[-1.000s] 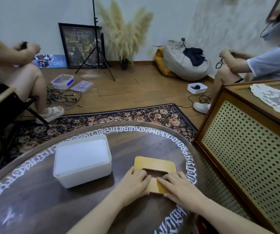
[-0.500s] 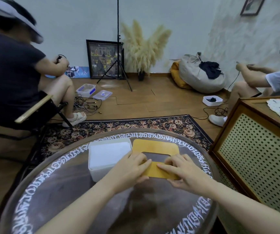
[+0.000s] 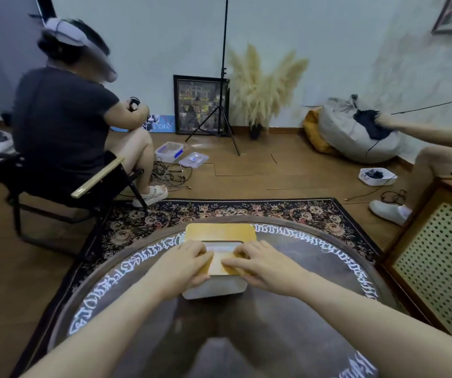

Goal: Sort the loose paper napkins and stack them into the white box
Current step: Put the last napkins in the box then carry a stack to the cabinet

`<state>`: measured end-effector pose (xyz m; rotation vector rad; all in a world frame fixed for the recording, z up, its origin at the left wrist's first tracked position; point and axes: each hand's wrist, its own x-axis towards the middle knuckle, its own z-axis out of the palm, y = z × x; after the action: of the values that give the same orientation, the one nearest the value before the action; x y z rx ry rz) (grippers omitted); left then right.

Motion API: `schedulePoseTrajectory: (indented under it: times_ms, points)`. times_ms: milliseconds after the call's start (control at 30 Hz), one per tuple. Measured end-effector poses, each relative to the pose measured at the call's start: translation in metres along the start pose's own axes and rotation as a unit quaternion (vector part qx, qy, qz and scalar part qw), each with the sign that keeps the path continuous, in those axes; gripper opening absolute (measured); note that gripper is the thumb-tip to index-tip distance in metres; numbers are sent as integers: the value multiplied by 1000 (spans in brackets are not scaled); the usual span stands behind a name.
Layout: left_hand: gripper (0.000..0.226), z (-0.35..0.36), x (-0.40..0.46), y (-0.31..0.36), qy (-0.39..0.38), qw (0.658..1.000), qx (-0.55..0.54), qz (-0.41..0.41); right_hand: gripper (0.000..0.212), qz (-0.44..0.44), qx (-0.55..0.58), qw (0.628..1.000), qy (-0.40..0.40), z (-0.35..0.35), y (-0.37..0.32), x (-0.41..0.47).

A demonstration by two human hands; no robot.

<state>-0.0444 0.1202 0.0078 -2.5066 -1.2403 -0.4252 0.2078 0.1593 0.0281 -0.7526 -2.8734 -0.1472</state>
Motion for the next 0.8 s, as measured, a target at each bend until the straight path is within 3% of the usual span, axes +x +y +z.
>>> schedulePoseTrajectory:
  times_ms: [500,633,800]
  points:
    - [50,20,-13,-22,-83,993,-58,-67,43,-13,29,998,-49,33,7,30]
    - [78,15,-9,-18,-145,977,-111,-112,40,-7,31,998,-54,35,10,26]
    - [52,9,-4,-13,-173,967,-126,-135,45,0,41,996,-75,33,13,25]
